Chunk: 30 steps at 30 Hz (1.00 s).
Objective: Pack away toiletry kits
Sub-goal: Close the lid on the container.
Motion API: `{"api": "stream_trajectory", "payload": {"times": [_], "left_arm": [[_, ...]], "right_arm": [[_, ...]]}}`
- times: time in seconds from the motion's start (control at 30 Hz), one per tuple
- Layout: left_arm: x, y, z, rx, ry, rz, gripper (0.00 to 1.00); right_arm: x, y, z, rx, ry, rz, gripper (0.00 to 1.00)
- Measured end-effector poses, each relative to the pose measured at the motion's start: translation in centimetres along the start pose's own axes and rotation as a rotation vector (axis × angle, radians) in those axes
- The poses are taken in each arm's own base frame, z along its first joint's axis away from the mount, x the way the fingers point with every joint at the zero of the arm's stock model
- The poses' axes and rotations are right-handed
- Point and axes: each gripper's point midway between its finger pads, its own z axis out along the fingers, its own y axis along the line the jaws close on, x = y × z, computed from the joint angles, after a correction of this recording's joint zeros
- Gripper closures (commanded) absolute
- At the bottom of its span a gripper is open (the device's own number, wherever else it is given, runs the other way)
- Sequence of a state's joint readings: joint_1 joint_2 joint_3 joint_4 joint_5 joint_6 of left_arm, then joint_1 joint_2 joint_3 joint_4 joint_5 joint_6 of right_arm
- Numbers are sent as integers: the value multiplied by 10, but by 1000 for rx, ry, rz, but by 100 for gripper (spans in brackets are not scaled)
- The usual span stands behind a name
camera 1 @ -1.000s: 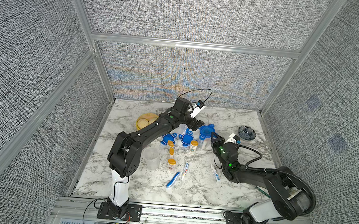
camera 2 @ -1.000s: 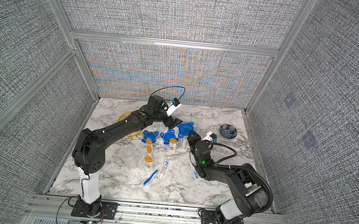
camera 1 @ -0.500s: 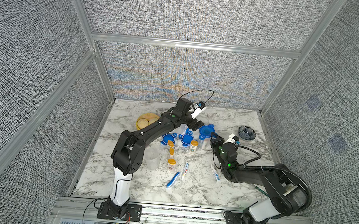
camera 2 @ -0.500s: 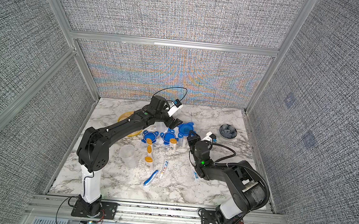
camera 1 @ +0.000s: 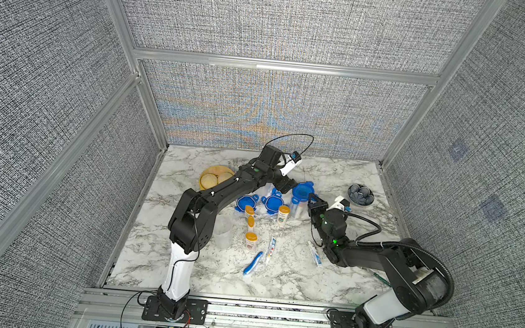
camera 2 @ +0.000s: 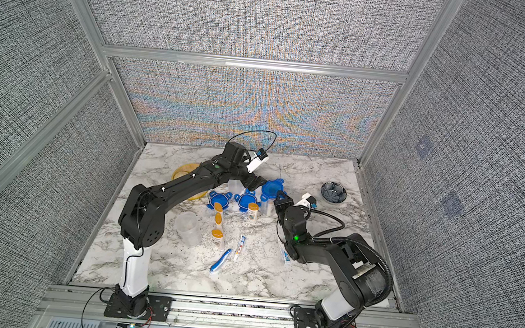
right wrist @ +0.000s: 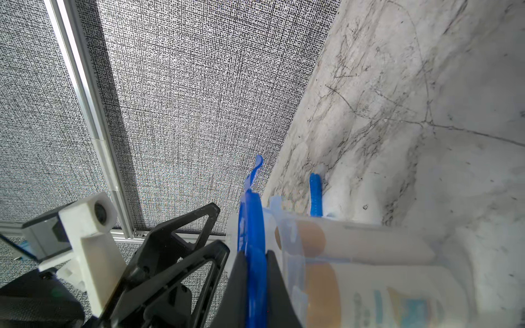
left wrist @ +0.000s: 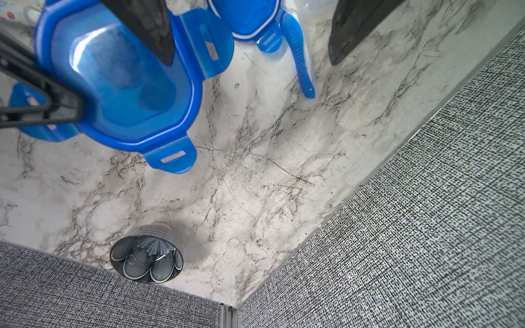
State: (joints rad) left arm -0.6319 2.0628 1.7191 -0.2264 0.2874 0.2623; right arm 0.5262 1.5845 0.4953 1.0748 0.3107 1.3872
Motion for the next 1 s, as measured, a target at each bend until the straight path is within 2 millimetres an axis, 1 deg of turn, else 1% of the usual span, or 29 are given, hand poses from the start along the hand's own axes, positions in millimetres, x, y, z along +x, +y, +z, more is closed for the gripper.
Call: {"api": "stream_trajectory", "payload": {"times": [0.27, 0.57, 1.0], "left_arm": [[5, -1, 3, 8, 27, 7, 19], [3, -3, 7, 9, 28, 31, 20], [4, -5, 5, 17, 32, 35, 20]], "right_arm": [[-2, -1, -1, -8, -4, 14, 100], [-3, -2, -2, -11, -6, 28, 100], [-1, -1, 2, -13, 13, 42, 100]]}}
